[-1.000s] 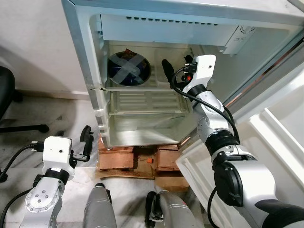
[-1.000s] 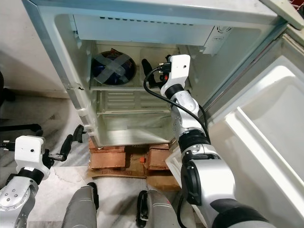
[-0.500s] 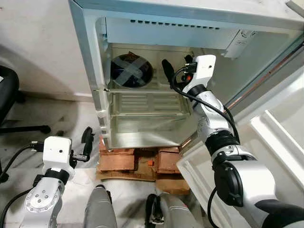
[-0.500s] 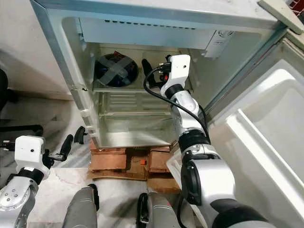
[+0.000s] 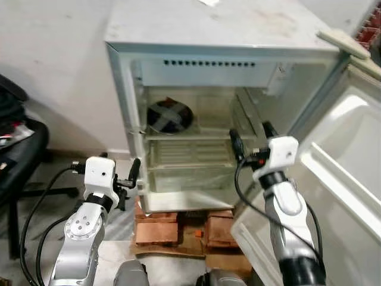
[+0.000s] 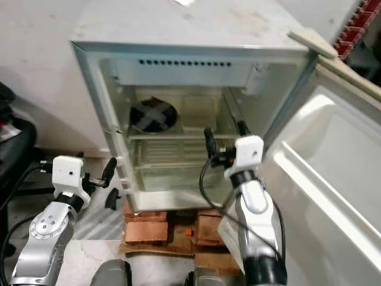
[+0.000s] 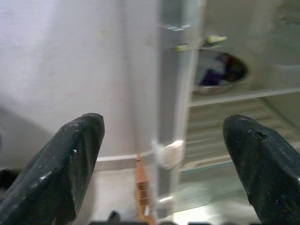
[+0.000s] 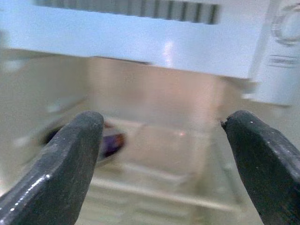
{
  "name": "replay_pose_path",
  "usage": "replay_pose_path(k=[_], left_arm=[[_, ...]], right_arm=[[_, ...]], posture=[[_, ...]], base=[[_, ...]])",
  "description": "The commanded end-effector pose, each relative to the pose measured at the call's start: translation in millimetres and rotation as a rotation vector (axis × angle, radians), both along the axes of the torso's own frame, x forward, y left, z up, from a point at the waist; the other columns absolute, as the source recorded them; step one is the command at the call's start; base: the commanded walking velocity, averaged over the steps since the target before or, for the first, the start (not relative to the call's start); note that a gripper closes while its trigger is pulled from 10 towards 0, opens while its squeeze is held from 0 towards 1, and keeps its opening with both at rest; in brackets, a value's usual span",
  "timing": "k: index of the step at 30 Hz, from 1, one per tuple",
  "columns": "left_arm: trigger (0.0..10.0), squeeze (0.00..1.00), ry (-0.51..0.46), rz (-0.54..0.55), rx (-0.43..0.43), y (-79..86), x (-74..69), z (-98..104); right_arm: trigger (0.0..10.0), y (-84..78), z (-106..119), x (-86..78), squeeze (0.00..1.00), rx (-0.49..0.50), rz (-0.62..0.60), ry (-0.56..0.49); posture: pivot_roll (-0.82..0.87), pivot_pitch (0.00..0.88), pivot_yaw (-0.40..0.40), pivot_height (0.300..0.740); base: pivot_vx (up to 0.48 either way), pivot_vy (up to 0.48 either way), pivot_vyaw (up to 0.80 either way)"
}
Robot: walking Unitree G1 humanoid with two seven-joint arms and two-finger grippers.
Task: Restocking fridge
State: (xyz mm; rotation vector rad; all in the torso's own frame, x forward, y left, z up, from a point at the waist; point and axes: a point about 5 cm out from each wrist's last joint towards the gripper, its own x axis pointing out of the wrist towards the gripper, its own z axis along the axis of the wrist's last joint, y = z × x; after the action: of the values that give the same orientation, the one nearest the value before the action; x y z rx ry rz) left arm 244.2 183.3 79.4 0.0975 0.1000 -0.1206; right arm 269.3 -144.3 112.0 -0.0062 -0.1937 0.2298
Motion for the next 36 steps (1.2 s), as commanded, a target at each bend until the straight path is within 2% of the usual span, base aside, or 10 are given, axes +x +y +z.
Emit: replay_pose_path(k=[1, 5, 17, 36], left_arm=[[10.0, 0.0, -0.014, -0.003, 0.011, 0.6, 3.3, 1.6], [10.0, 0.0, -0.01, -0.007, 0.013, -0.1, 3.2, 1.3], [10.0, 0.0, -0.011, -0.019, 0.018, -0.8, 3.0, -0.3], [10.0, 0.0, -0.034, -0.014, 0.038, 1.4, 11.4, 6.8]], right_arm=[[10.0, 0.6, 4.7, -0.2, 0.0, -0.011, -0.007, 0.011], [10.0, -1.2, 4.2, -0.6, 0.0, -0.012, -0.011, 0.016], [10.0, 2.9, 3.1, -3.8, 0.0, -0.002, -0.015, 0.059], [10.0, 2.3, 8.2, 4.3, 0.0, 0.009, -0.024, 0.062]], posture=[[0.04, 0.0, -0.054, 0.74], [0.04, 0.0, -0.052, 0.74], [0.05, 0.0, -0.047, 0.74], [0.06, 0.025, -0.04, 0.74]], base=[[0.0, 0.0, 0.0], [0.0, 0.0, 0.0], [-0.306, 0.0, 0.0], [-0.338, 0.0, 0.0]])
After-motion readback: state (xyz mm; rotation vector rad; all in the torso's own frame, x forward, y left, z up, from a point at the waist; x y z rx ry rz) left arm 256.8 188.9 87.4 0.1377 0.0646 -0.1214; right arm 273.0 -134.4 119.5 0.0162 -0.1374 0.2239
